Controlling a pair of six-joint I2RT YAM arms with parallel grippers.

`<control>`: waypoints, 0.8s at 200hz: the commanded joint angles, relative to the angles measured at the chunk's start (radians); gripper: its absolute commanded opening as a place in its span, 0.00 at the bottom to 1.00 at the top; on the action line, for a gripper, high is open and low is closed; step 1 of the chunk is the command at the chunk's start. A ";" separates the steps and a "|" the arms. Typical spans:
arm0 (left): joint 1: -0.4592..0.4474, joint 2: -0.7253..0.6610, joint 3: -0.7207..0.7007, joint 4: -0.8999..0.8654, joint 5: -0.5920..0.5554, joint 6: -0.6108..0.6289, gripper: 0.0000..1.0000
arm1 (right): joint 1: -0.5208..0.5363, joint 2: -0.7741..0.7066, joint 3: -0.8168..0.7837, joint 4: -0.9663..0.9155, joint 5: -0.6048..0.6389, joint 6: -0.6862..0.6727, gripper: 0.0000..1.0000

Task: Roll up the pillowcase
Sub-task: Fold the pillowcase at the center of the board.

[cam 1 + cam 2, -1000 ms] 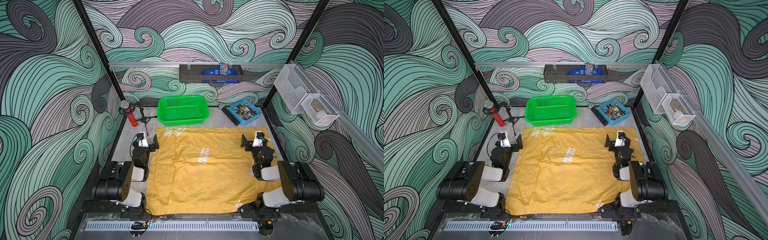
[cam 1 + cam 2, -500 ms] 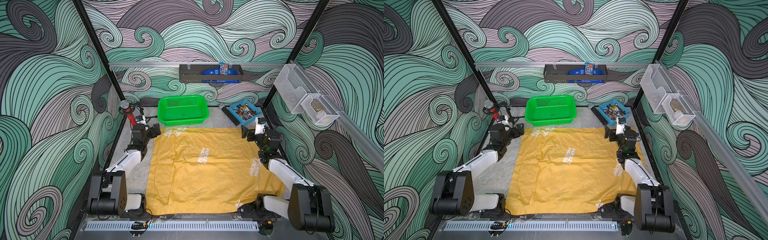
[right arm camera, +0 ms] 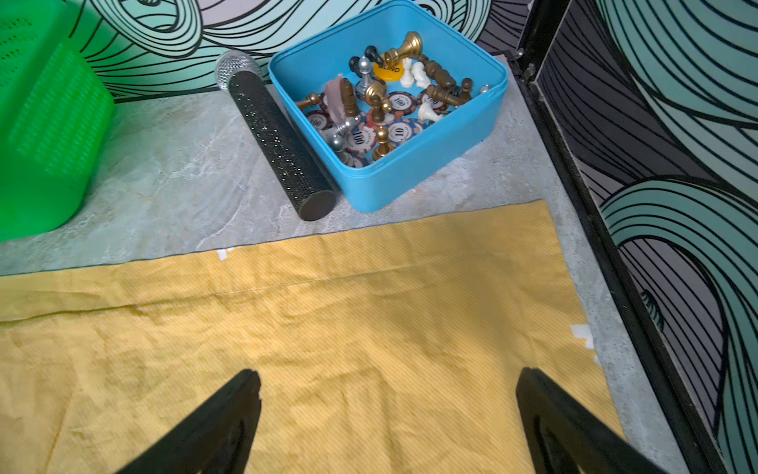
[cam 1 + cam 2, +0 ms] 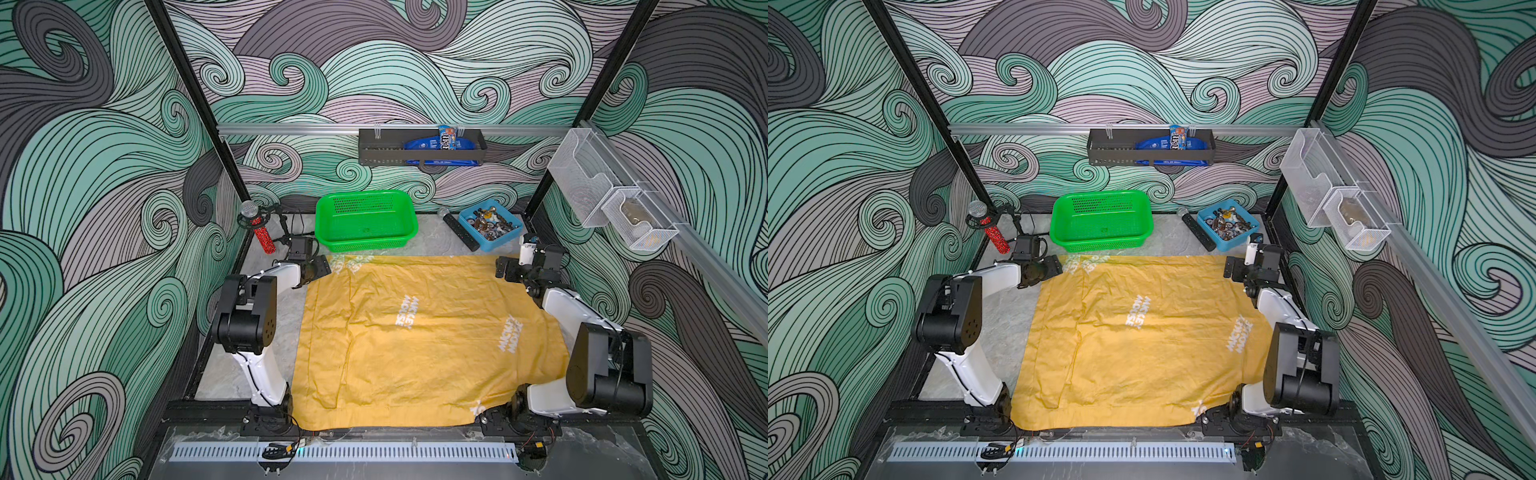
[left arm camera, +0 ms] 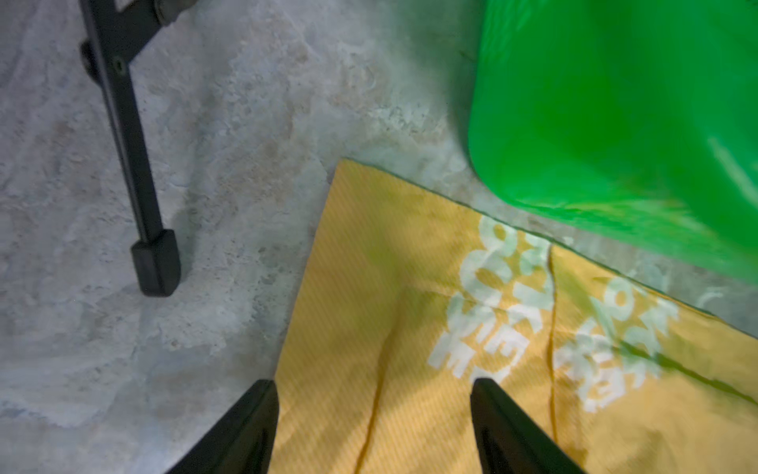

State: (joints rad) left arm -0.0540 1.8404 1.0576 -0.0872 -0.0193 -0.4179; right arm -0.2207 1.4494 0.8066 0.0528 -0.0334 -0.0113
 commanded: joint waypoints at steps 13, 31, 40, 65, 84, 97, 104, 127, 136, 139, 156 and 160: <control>-0.001 0.044 0.092 -0.106 -0.173 0.112 0.73 | -0.013 0.013 0.020 -0.036 0.022 -0.015 1.00; 0.000 0.075 0.109 -0.082 -0.183 0.143 0.74 | -0.013 0.030 0.031 -0.038 0.015 -0.014 1.00; 0.000 0.089 0.120 -0.067 -0.185 0.145 0.74 | -0.013 0.034 0.036 -0.037 0.019 -0.016 1.00; 0.000 0.133 0.185 -0.075 -0.158 0.142 0.73 | -0.015 0.046 0.046 -0.038 0.034 -0.024 1.00; 0.000 0.167 0.226 -0.082 -0.152 0.147 0.73 | -0.025 0.058 0.054 -0.042 0.033 -0.021 1.00; 0.001 0.189 0.250 -0.083 -0.144 0.162 0.73 | -0.035 0.065 0.059 -0.044 0.028 -0.018 1.00; 0.000 0.201 0.260 -0.082 -0.135 0.169 0.72 | -0.043 0.070 0.064 -0.044 0.019 -0.013 1.00; 0.000 0.241 0.292 -0.093 -0.101 0.190 0.70 | -0.070 0.089 0.082 -0.047 -0.014 0.006 1.00; -0.001 0.250 0.301 -0.092 -0.098 0.200 0.69 | -0.075 0.096 0.096 -0.054 -0.017 0.006 1.00; -0.001 0.254 0.303 -0.092 -0.099 0.203 0.68 | -0.077 0.099 0.100 -0.054 -0.020 0.007 1.00; 0.002 0.275 0.330 -0.109 -0.112 0.217 0.67 | -0.084 0.112 0.123 -0.063 -0.023 0.007 1.00; 0.000 0.280 0.334 -0.111 -0.113 0.218 0.67 | -0.083 0.115 0.129 -0.064 -0.023 0.007 1.00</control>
State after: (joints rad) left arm -0.0536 2.0819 1.3464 -0.1547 -0.1448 -0.2367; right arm -0.2958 1.5524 0.8921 0.0036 -0.0322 -0.0158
